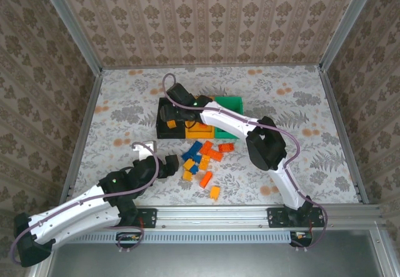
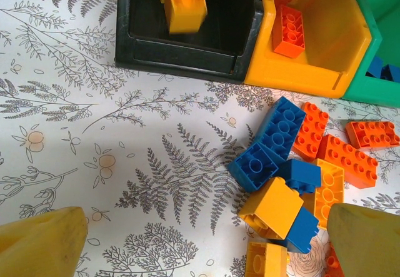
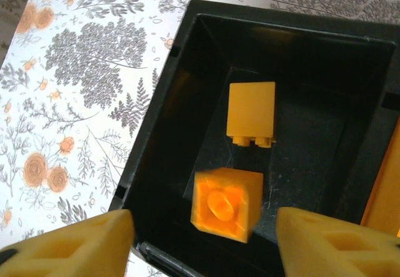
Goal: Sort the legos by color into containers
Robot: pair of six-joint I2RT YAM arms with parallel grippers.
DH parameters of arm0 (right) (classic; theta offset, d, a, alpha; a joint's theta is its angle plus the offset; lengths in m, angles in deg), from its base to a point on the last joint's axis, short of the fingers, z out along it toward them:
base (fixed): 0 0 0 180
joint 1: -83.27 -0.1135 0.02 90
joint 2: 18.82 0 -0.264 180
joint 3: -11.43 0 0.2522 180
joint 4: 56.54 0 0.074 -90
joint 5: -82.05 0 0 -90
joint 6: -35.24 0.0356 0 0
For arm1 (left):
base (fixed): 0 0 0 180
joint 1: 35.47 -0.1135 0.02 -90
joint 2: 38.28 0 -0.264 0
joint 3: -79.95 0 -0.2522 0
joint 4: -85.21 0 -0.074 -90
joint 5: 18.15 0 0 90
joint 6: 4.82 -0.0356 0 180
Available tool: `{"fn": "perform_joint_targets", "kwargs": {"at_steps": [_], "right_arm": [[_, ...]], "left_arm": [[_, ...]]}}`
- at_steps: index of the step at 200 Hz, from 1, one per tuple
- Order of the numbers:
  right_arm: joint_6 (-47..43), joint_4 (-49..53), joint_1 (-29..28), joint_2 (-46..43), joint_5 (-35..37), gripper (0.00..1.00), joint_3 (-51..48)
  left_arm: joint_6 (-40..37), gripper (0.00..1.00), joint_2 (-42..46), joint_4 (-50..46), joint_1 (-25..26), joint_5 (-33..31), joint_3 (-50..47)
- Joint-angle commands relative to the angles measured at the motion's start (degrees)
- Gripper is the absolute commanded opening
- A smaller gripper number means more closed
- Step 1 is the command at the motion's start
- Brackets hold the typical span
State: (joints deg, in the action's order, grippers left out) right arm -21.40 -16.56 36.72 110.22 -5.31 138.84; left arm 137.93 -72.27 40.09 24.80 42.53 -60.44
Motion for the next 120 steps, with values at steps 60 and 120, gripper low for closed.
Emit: {"fn": "perform_joint_targets", "kwargs": {"at_steps": [60,120], "right_arm": [[1.4,-8.2,-0.3,-24.0,3.2,0.74,-23.8],[3.2,-10.0,-0.1,-43.5,8.1,0.76,-47.9]], "left_arm": [[-5.7,1.00,-9.7,5.8,-0.6,6.9,1.9],[-7.9,0.83,-32.9,12.3,1.5,17.5,6.5]]}}
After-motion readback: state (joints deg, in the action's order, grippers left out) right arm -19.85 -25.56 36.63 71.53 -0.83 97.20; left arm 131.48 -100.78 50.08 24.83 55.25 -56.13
